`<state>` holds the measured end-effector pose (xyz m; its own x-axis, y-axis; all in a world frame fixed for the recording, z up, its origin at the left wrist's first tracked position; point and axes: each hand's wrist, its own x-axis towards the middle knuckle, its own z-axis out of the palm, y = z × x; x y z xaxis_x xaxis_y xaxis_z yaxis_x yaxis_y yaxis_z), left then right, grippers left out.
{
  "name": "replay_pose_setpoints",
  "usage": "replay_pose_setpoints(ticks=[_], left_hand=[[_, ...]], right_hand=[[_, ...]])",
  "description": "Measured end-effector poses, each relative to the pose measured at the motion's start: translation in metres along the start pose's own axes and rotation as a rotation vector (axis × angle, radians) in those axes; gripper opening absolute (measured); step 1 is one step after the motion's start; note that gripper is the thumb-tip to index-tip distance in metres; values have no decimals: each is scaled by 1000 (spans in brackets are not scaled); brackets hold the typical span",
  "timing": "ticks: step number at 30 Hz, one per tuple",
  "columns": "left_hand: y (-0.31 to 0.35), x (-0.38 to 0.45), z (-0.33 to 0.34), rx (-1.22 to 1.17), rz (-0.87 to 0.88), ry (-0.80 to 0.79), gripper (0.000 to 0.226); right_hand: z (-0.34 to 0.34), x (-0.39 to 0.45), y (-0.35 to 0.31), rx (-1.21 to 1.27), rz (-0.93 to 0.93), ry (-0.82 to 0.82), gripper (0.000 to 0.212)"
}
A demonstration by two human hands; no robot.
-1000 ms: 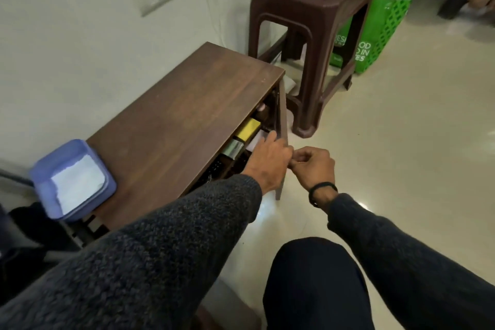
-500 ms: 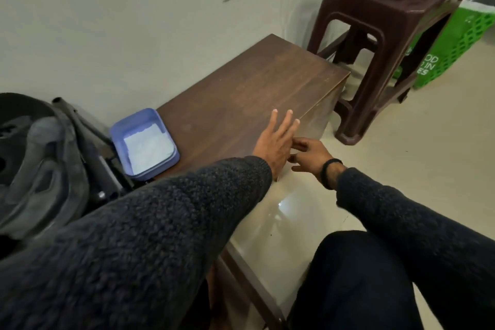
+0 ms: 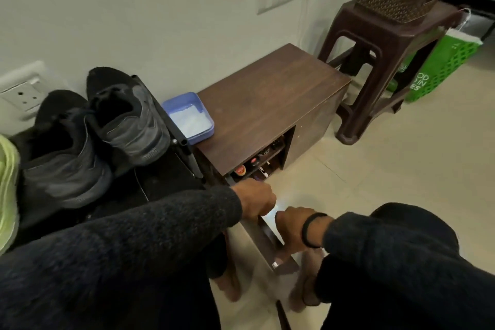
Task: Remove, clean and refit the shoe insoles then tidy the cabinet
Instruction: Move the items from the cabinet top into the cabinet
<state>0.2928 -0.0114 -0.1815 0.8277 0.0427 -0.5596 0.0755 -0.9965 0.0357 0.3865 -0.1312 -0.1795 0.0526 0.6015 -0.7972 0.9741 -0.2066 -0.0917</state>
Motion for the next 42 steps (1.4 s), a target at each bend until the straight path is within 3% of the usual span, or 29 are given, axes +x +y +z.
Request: replay_pose_setpoints(ticks=[3, 7, 11, 18, 21, 24, 29, 32, 35, 37, 40, 42], left_hand=[[12, 1, 22, 57, 21, 140, 13], [18, 7, 36, 127, 12, 282, 11], [21, 24, 37, 67, -104, 389, 7], [3, 67, 13, 74, -276, 414, 13], [-7, 83, -1, 102, -280, 386, 23], [-22, 91, -9, 130, -296, 411, 39], [-54, 90, -10, 259, -410, 353, 30], [-64, 84, -1, 276, -336, 314, 32], [-65, 72, 9, 183, -271, 385, 30], [-66, 64, 8, -27, -320, 506, 27], [-70, 45, 0, -342, -631, 613, 33], [-69, 31, -6, -571, -900, 684, 47]], right_hand=[[20, -6, -6, -106, 39, 155, 66], [28, -5, 2, -123, 94, 275, 45], [23, 7, 25, -86, 222, 342, 34], [-1, 37, 74, 55, 390, 570, 20], [-15, 65, 83, 331, 442, 741, 14], [-31, 87, 78, 822, 429, 887, 14], [-56, 118, 56, 1280, 141, 824, 55], [-63, 138, 50, 1528, 76, 777, 60], [-64, 161, 46, 1783, 89, 743, 61], [-67, 164, 37, 1860, 158, 812, 53], [-88, 148, 9, 1529, 269, 1198, 27], [-102, 141, -9, 1394, 98, 1279, 14]])
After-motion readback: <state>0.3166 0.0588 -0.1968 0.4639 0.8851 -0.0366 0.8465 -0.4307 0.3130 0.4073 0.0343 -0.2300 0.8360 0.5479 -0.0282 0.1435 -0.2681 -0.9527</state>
